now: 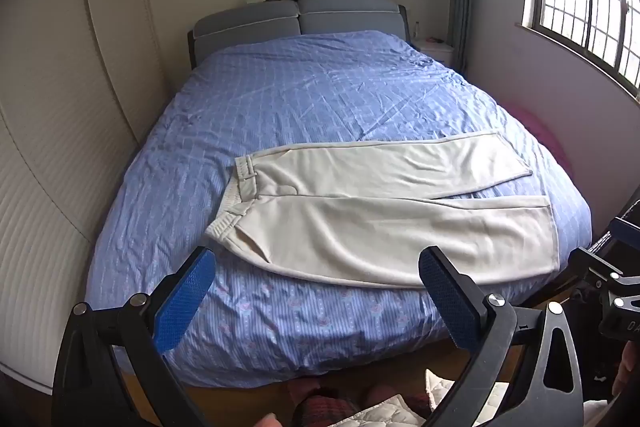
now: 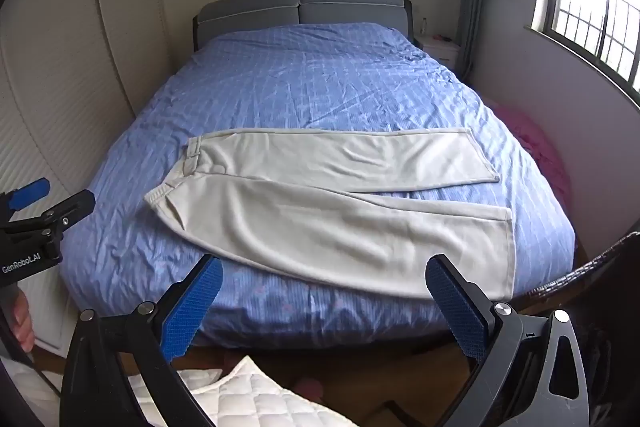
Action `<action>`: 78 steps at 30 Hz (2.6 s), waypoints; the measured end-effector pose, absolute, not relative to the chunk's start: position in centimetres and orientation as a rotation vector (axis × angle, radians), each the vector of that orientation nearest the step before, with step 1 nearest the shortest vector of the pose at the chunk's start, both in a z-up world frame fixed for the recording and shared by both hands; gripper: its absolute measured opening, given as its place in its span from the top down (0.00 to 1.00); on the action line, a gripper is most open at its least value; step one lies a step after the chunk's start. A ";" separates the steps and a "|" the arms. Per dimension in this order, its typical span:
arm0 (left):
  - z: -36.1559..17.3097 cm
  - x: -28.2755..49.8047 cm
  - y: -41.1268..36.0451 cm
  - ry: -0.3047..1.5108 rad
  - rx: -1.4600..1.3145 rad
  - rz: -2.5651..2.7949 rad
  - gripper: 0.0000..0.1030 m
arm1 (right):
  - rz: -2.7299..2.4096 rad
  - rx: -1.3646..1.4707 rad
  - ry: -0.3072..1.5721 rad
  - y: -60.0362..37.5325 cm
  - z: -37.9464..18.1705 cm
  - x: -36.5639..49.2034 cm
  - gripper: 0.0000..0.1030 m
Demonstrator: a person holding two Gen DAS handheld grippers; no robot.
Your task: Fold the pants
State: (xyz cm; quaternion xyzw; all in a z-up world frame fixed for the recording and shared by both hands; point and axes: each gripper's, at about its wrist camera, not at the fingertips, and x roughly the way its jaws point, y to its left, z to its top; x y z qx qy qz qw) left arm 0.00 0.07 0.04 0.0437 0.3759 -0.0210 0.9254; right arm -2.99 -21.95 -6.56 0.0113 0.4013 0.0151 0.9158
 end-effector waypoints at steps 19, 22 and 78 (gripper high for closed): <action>0.7 -0.6 -0.4 0.739 0.087 -0.029 0.00 | 0.077 0.021 0.792 -22.6 -6.7 -3.3 0.00; 0.9 -0.7 -0.5 0.729 0.092 -0.030 0.00 | 0.074 0.021 0.794 -22.5 -6.6 -3.2 0.00; 1.2 -1.3 0.0 0.722 0.085 -0.024 0.00 | 0.089 0.016 0.776 -21.6 -6.3 -3.4 0.00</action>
